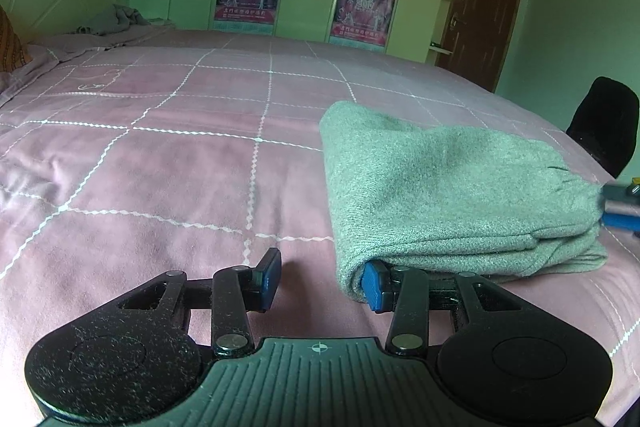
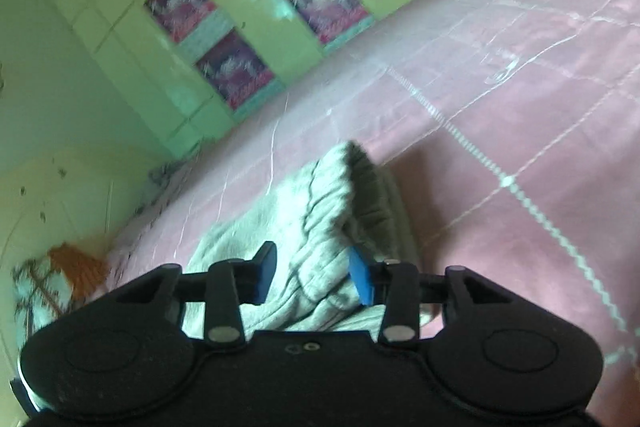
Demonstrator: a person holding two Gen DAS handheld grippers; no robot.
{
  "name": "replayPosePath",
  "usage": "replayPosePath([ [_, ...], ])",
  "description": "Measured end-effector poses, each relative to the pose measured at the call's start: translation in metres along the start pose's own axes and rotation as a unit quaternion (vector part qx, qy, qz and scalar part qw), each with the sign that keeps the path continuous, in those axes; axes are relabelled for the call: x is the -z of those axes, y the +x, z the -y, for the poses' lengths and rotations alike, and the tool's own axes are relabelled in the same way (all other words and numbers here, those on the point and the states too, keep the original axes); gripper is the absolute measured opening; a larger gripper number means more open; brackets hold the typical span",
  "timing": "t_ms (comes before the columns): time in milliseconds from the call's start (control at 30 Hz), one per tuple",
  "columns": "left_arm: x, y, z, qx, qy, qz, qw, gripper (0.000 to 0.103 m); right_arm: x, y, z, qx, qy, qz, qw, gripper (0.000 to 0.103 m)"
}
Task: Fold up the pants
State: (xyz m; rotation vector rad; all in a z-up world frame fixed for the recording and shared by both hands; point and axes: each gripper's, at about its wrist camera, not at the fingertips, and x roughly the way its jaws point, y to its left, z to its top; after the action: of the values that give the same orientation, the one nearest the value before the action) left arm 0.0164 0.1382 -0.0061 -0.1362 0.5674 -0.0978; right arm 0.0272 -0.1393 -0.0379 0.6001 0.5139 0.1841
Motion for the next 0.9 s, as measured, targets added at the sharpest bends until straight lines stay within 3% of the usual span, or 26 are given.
replayPosePath([
  [67, 0.000, 0.001, 0.000, 0.000, -0.001, -0.001, 1.0000, 0.043, -0.002, 0.010, -0.002, 0.028, -0.001, -0.029, 0.999, 0.041],
  [267, 0.000, 0.004, 0.000, 0.000, -0.004, -0.004, 1.0000, 0.043, -0.009, 0.035, -0.012, 0.015, 0.004, -0.055, 0.998, 0.049],
  [300, 0.000, 0.005, 0.000, 0.002, -0.006, -0.007, 1.0000, 0.043, -0.007, 0.039, -0.013, 0.013, 0.010, -0.060, 0.998, 0.046],
  [333, 0.001, 0.008, -0.002, 0.006, -0.010, -0.015, 0.9998, 0.043, -0.009, 0.044, -0.013, 0.014, 0.014, -0.066, 0.998, 0.028],
  [367, 0.001, 0.009, -0.003, 0.008, -0.013, -0.016, 0.9998, 0.043, -0.012, 0.047, -0.014, 0.018, 0.013, -0.071, 0.997, 0.027],
  [567, 0.000, 0.010, -0.003, 0.010, -0.016, -0.008, 0.9998, 0.043, -0.022, -0.002, -0.044, -0.064, -0.036, 0.018, 0.997, 0.021],
  [600, 0.001, 0.011, -0.002, 0.013, -0.011, -0.011, 0.9998, 0.043, -0.018, 0.002, -0.038, -0.043, -0.038, 0.009, 0.998, 0.021],
  [667, 0.002, 0.011, 0.002, 0.010, 0.004, -0.012, 0.9999, 0.043, -0.008, 0.030, -0.008, 0.028, 0.006, -0.057, 0.998, 0.020],
  [733, 0.002, 0.010, 0.001, 0.008, 0.004, -0.014, 0.9999, 0.043, 0.002, 0.028, 0.009, 0.017, 0.041, -0.046, 0.998, 0.020],
  [900, 0.003, 0.011, 0.002, 0.007, 0.010, -0.018, 0.9998, 0.048, 0.014, 0.011, 0.007, 0.019, 0.042, -0.018, 0.999, 0.019],
])
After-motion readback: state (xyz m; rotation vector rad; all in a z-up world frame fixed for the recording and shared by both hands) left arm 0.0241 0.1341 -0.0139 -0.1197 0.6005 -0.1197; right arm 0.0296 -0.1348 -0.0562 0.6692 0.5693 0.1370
